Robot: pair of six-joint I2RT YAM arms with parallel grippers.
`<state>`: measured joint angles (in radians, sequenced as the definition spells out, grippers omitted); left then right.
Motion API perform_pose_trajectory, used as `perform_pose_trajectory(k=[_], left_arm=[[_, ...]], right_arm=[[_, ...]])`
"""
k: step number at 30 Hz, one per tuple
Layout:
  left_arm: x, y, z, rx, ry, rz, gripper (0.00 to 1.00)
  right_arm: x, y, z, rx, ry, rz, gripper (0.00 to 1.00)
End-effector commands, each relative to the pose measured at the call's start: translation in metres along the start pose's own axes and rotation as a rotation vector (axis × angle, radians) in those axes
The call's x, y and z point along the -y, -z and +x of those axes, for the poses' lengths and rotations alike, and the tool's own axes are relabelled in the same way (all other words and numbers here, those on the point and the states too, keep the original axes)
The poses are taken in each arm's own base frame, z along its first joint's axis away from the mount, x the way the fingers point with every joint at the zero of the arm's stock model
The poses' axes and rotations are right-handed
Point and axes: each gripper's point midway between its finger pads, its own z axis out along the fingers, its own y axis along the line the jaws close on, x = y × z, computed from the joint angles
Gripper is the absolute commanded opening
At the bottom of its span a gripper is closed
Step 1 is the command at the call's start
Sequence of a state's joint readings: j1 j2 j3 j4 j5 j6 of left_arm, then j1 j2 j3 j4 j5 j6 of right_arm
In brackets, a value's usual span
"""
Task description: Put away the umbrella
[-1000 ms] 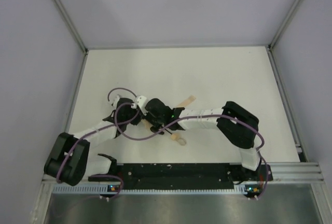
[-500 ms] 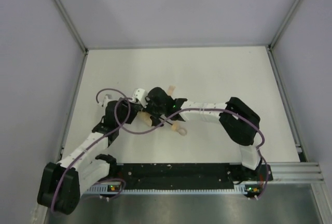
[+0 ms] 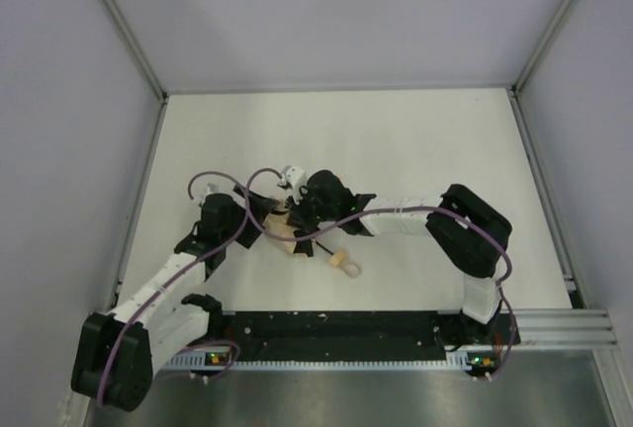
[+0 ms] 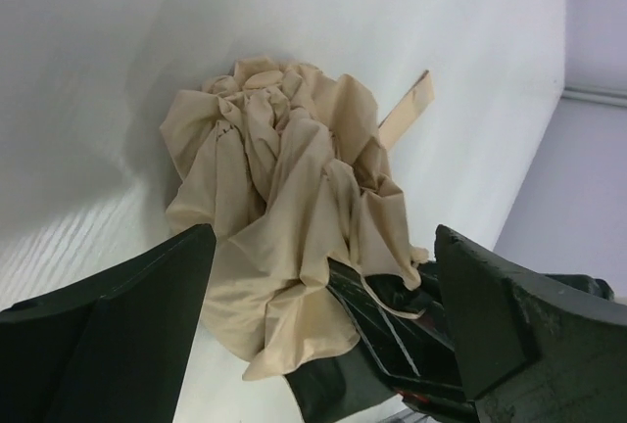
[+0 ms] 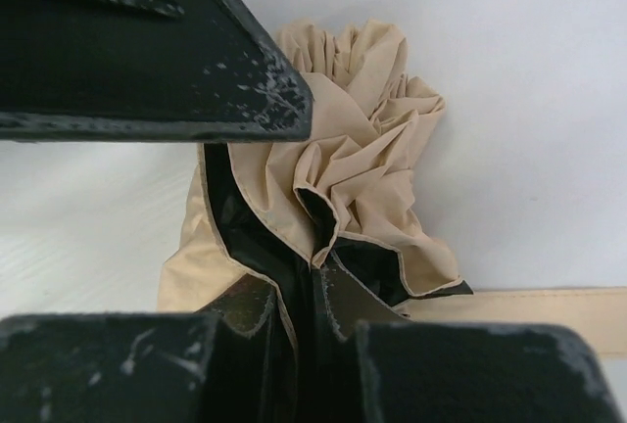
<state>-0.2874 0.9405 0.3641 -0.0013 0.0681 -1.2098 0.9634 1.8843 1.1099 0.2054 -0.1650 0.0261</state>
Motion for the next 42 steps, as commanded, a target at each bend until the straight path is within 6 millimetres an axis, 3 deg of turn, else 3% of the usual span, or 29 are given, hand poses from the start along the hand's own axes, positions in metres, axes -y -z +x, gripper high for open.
perform_pose_trajectory(k=[1, 2, 6, 12, 17, 20, 27, 30, 33, 37, 39, 40, 42], left_arm=[[-0.028, 0.011, 0.013, -0.068, 0.115, -0.179, 0.98], [-0.039, 0.016, 0.019, -0.088, 0.151, -0.25, 0.98], [-0.051, 0.028, 0.042, -0.187, 0.27, -0.315, 0.99], [-0.047, 0.028, 0.044, -0.174, 0.312, -0.227, 0.98], [-0.055, 0.012, 0.044, -0.168, 0.295, -0.219, 0.98], [-0.043, 0.006, 0.039, -0.17, 0.227, -0.195, 0.98], [-0.084, -0.011, 0.032, -0.156, 0.125, -0.453, 0.98], [-0.099, -0.018, 0.041, -0.23, 0.057, -0.536, 0.86], [-0.111, -0.018, 0.052, -0.283, 0.062, -0.565, 0.53], [-0.122, -0.014, 0.057, -0.261, 0.1, -0.543, 0.17], [-0.12, -0.012, 0.056, -0.245, 0.111, -0.523, 0.07], [-0.118, -0.012, 0.054, -0.234, 0.107, -0.513, 0.05], [-0.118, -0.01, 0.051, -0.215, 0.103, -0.522, 0.0]], right_arm=[[-0.035, 0.001, 0.013, -0.03, -0.18, -0.201, 0.0], [-0.037, -0.001, 0.019, -0.039, -0.212, -0.23, 0.0], [-0.042, -0.007, 0.047, -0.1, -0.349, -0.302, 0.0], [-0.042, -0.015, 0.075, -0.162, -0.515, -0.388, 0.0], [-0.04, -0.015, 0.084, -0.191, -0.556, -0.429, 0.0], [-0.04, -0.014, 0.085, -0.206, -0.578, -0.454, 0.0], [-0.048, -0.01, 0.075, -0.215, -0.553, -0.55, 0.0], [-0.051, -0.009, 0.072, -0.229, -0.537, -0.598, 0.0], [-0.051, -0.009, 0.067, -0.237, -0.512, -0.611, 0.0], [-0.05, -0.008, 0.051, -0.245, -0.503, -0.602, 0.0], [-0.041, -0.007, 0.041, -0.27, -0.518, -0.529, 0.0], [-0.037, -0.007, 0.024, -0.252, -0.501, -0.504, 0.02], [-0.021, -0.002, 0.011, -0.272, -0.505, -0.364, 0.28]])
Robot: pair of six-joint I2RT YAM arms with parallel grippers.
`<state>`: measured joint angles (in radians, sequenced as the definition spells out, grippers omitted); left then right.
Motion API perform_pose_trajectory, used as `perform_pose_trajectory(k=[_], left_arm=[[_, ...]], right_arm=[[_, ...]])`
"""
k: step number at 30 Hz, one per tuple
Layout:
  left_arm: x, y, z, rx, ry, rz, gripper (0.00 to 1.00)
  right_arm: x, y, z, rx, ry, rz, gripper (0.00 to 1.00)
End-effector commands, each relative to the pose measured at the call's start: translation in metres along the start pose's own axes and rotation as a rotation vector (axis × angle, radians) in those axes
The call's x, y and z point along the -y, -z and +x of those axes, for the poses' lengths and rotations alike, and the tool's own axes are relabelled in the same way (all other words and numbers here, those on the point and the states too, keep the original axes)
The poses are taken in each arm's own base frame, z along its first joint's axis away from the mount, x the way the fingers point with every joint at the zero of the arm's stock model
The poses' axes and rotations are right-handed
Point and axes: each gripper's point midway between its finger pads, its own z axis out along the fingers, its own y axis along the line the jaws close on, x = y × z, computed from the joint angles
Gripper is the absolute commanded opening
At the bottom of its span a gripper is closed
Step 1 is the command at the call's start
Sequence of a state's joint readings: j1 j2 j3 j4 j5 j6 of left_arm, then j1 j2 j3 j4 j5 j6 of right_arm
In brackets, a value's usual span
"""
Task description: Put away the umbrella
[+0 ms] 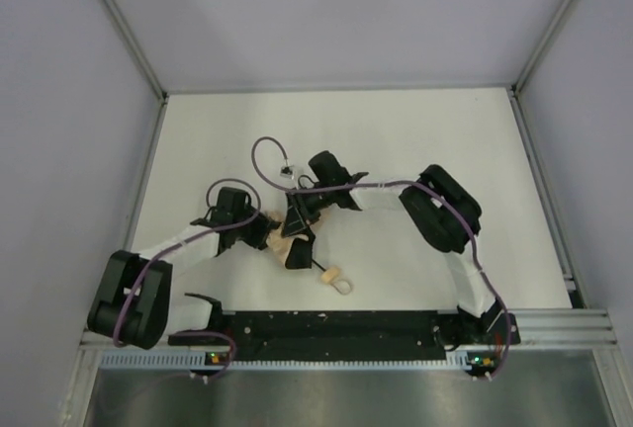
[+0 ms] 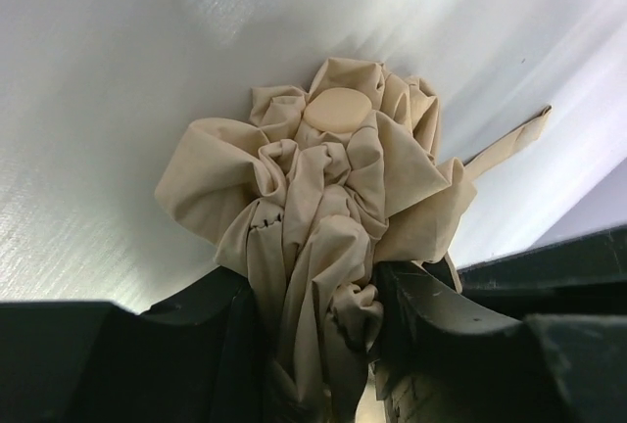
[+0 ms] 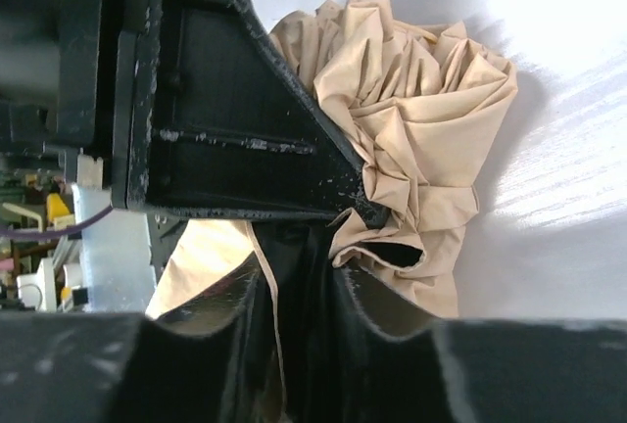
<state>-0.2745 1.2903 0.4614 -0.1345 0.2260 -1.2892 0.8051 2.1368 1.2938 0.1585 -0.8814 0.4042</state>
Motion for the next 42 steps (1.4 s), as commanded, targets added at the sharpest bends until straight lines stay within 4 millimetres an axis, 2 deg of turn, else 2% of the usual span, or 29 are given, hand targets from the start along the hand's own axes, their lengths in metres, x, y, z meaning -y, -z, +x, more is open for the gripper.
perform_pose_trajectory(k=[1, 3, 4, 6, 8, 11, 17, 23, 28, 32, 35, 39, 42], left_arm=[[-0.064, -0.004, -0.004, 0.072, -0.004, -0.212, 0.0], [-0.065, -0.001, -0.006, 0.089, 0.002, -0.215, 0.0], [-0.065, 0.001, -0.006, 0.094, 0.007, -0.213, 0.0], [-0.065, 0.004, -0.005, 0.099, 0.022, -0.21, 0.0], [-0.064, 0.007, -0.004, 0.1, 0.041, -0.215, 0.0], [-0.065, 0.012, -0.003, 0.097, 0.071, -0.239, 0.0], [-0.061, 0.016, 0.0, 0.073, 0.129, -0.3, 0.0], [-0.057, 0.019, 0.003, 0.055, 0.175, -0.337, 0.0], [-0.054, 0.018, 0.007, 0.041, 0.185, -0.341, 0.0], [-0.055, 0.018, 0.012, 0.019, 0.185, -0.361, 0.0], [-0.055, 0.018, 0.013, 0.011, 0.182, -0.369, 0.0], [-0.052, 0.017, 0.016, -0.001, 0.17, -0.366, 0.0], [-0.055, 0.015, 0.019, -0.023, 0.168, -0.378, 0.0]], right_arm=[[-0.002, 0.022, -0.021, -0.013, -0.024, 0.238, 0.37], [-0.008, 0.042, -0.037, 0.038, -0.009, 0.345, 0.55], [-0.018, 0.052, -0.045, 0.062, 0.03, 0.356, 0.68], [-0.031, 0.07, -0.053, 0.102, 0.103, 0.414, 0.86], [-0.045, 0.078, -0.055, 0.12, 0.196, 0.456, 0.89], [-0.057, 0.073, -0.048, 0.112, 0.341, 0.537, 0.89], [-0.055, 0.047, -0.035, 0.15, 0.519, 0.677, 0.87], [-0.054, 0.016, -0.028, 0.111, 0.664, 0.681, 0.87], [-0.034, -0.01, -0.012, 0.036, 0.678, 0.672, 0.86], [-0.011, -0.02, 0.004, -0.012, 0.656, 0.707, 0.84], [0.001, -0.019, 0.018, -0.03, 0.646, 0.719, 0.77], [0.032, -0.014, 0.048, -0.108, 0.624, 0.784, 0.62], [0.055, -0.014, 0.071, -0.175, 0.612, 0.818, 0.62]])
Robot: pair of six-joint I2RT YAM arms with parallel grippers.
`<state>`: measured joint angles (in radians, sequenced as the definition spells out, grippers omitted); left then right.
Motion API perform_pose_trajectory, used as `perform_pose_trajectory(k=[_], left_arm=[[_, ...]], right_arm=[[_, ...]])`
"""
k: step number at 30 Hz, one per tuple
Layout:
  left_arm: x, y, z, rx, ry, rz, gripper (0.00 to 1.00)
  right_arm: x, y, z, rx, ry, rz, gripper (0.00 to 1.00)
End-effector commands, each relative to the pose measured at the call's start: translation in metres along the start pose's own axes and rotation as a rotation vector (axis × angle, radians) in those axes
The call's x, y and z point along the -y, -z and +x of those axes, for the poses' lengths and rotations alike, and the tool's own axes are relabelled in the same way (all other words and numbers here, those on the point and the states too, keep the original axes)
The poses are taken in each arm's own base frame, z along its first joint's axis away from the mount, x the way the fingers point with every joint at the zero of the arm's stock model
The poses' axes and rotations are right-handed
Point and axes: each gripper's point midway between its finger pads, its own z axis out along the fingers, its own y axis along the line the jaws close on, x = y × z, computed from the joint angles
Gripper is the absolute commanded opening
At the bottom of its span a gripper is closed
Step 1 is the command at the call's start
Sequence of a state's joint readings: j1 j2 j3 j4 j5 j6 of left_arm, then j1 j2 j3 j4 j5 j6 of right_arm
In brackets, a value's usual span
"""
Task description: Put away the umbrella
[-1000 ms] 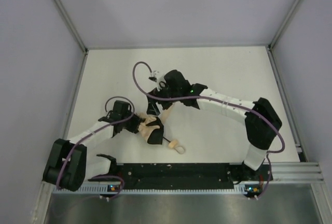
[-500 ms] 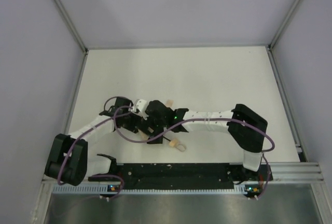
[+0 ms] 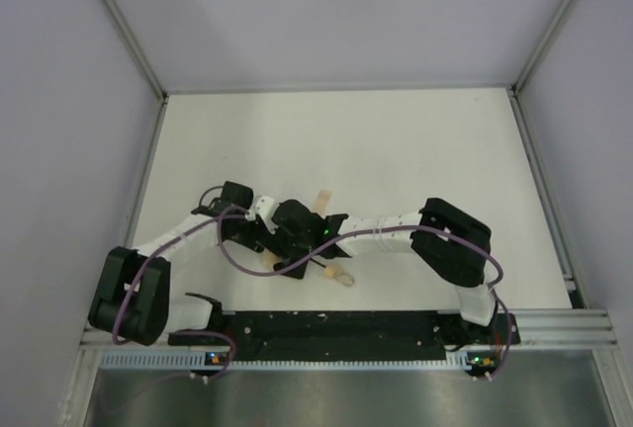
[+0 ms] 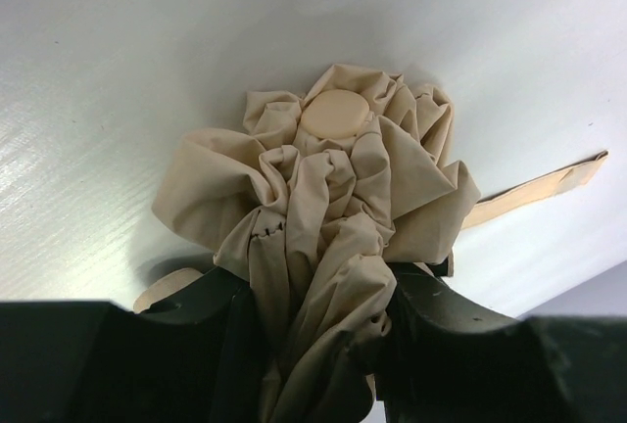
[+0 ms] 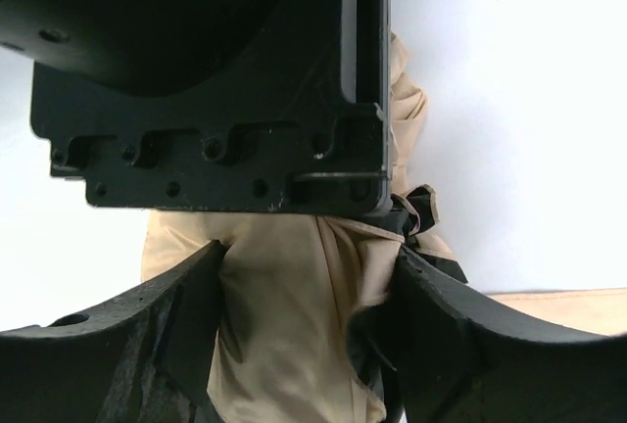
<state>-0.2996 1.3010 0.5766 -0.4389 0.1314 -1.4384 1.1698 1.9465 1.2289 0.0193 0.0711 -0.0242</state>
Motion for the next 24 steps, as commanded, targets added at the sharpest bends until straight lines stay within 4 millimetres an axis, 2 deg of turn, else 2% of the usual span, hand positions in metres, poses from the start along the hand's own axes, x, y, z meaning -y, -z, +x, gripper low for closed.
perform_pose_trajectory(k=[1, 2, 6, 9, 11, 13, 15, 17, 18, 21, 24], left_arm=[[-0.041, -0.005, 0.014, -0.053, -0.009, -0.175, 0.0], [-0.041, -0.005, 0.015, -0.058, -0.013, -0.178, 0.0], [-0.037, -0.005, 0.018, -0.086, -0.035, -0.174, 0.0], [-0.029, -0.003, 0.022, -0.114, -0.04, -0.159, 0.0], [-0.024, -0.002, 0.025, -0.131, -0.038, -0.148, 0.0], [-0.018, -0.001, 0.027, -0.139, -0.038, -0.124, 0.0], [-0.013, 0.0, 0.026, -0.135, -0.034, -0.098, 0.0], [-0.005, 0.0, 0.022, -0.116, -0.043, -0.054, 0.1], [-0.003, 0.001, 0.019, -0.102, -0.047, -0.038, 0.19], [0.008, 0.003, 0.008, -0.053, -0.078, 0.041, 0.49], [0.017, 0.006, -0.001, -0.007, -0.121, 0.14, 0.8]], right_arm=[[0.009, -0.024, 0.097, -0.243, 0.067, 0.075, 0.65], [0.01, -0.024, 0.107, -0.269, 0.071, 0.076, 0.68], [0.016, -0.02, 0.137, -0.346, 0.09, 0.107, 0.7], [0.021, -0.019, 0.159, -0.416, 0.106, 0.135, 0.67], [0.024, -0.019, 0.17, -0.451, 0.114, 0.153, 0.51], [0.024, -0.017, 0.181, -0.479, 0.113, 0.155, 0.26], [0.021, -0.018, 0.188, -0.495, 0.092, 0.141, 0.12], [0.014, -0.017, 0.189, -0.481, 0.071, 0.108, 0.04], [0.011, -0.016, 0.188, -0.469, 0.059, 0.093, 0.0], [0.001, -0.014, 0.182, -0.432, -0.023, 0.023, 0.0], [-0.018, -0.012, 0.175, -0.371, -0.129, -0.101, 0.0]])
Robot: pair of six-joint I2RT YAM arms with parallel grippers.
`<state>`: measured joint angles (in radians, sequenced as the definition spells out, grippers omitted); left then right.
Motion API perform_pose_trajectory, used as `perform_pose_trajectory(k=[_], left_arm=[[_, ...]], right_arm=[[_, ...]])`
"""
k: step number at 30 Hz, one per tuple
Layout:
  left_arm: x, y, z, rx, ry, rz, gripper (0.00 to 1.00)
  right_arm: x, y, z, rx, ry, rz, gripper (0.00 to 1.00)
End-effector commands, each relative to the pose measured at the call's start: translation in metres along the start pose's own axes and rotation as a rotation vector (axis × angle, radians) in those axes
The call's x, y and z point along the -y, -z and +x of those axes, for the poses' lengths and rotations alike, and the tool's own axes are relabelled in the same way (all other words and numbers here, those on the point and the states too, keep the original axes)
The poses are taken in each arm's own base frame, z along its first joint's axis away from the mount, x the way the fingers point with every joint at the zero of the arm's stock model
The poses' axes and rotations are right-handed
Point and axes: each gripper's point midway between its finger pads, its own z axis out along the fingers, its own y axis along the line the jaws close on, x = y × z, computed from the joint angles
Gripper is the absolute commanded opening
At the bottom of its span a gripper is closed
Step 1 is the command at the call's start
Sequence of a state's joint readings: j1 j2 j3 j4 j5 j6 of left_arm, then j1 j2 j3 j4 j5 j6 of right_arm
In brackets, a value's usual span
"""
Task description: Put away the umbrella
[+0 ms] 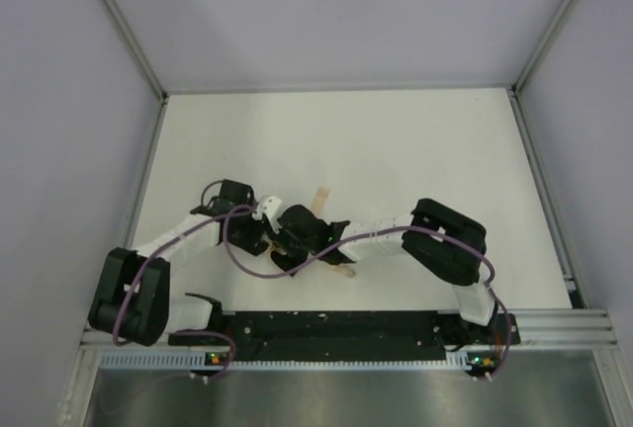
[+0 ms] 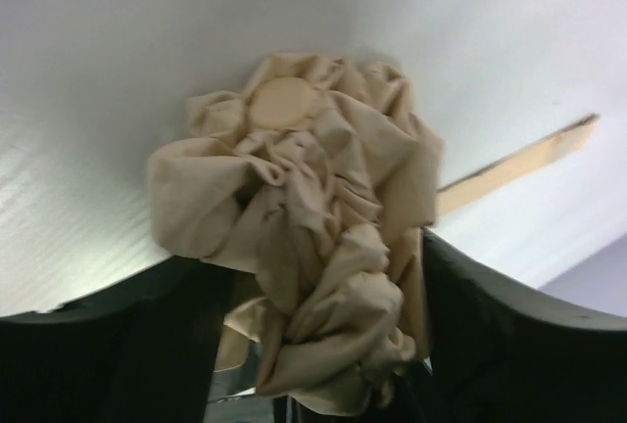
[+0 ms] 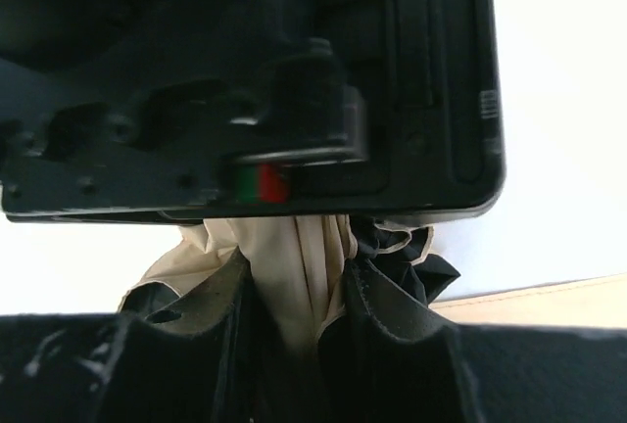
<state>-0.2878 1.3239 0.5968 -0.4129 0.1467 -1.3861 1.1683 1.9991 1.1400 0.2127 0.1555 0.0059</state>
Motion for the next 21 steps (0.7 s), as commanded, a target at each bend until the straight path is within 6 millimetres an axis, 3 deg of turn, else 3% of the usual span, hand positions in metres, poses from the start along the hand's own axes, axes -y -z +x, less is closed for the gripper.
perform_pose_trajectory(k=[1, 2, 4, 7, 12, 18, 21], left_arm=[[0.005, 0.007, -0.001, 0.007, -0.083, 0.13, 0.85], [0.004, 0.008, -0.003, 0.008, -0.08, 0.151, 0.99], [0.0, 0.009, -0.004, -0.004, -0.078, 0.215, 0.99], [0.009, 0.014, -0.003, -0.005, -0.052, 0.387, 0.99], [0.014, 0.021, -0.008, 0.045, -0.045, 0.514, 0.99], [-0.009, 0.008, -0.001, 0.005, -0.098, 0.374, 0.99], [-0.023, -0.003, 0.005, -0.03, -0.075, 0.315, 0.98]], right_arm=[[-0.028, 0.021, 0.155, -0.421, -0.113, -0.207, 0.0], [-0.03, 0.022, 0.154, -0.413, -0.147, -0.234, 0.0], [-0.037, 0.026, 0.154, -0.405, -0.218, -0.291, 0.0], [-0.048, 0.03, 0.142, -0.356, -0.312, -0.395, 0.0], [-0.06, 0.045, 0.119, -0.326, -0.473, -0.575, 0.0], [-0.047, 0.05, 0.079, -0.295, -0.799, -0.727, 0.0], [-0.045, 0.046, 0.068, -0.316, -0.871, -0.778, 0.0]])
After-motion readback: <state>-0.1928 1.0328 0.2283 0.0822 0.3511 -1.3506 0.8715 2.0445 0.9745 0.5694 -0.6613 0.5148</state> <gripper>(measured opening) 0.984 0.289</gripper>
